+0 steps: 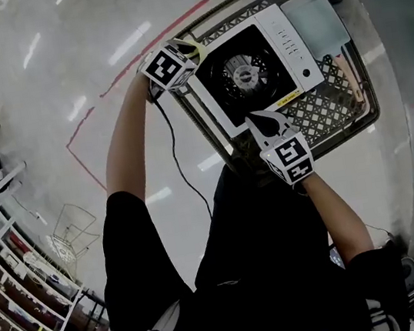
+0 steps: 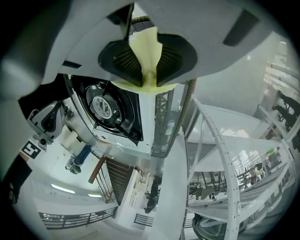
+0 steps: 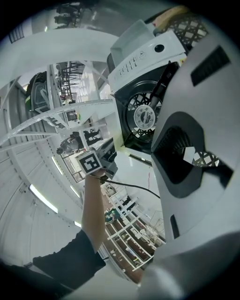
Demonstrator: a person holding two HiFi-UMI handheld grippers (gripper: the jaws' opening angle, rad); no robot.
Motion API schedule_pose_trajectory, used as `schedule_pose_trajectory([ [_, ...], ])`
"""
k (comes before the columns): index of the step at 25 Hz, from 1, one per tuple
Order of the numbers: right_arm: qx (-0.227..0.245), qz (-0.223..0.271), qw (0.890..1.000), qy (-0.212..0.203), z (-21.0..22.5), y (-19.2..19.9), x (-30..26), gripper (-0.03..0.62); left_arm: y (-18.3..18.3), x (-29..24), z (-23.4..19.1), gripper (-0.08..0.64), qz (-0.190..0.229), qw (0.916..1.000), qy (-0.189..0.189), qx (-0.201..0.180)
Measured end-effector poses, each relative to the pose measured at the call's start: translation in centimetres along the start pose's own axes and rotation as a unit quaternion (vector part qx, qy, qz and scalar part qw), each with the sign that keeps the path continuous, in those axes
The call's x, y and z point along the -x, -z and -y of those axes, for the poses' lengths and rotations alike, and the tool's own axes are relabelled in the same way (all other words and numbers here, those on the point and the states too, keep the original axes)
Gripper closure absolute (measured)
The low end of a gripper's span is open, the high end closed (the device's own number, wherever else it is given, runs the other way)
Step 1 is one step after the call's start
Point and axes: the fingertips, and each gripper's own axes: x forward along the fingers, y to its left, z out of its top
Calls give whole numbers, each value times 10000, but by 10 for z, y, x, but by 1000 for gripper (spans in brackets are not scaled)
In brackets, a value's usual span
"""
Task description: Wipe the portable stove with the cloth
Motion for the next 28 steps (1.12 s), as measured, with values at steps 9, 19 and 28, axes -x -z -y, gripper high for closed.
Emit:
schedule_pose_trajectory([
  [9,-160,134,9998,55,21,4,12,586,-34,-18,1,454,-146,9998,-15,-147],
  [19,-437,537,9973,249,51,-4,21,588,-67,-38,1,466,-383,9978,-161,-511],
  [28,-629,778,9942,393,76,-2,39,586,-98,-52,1,468,-468,9967,-271,-605],
])
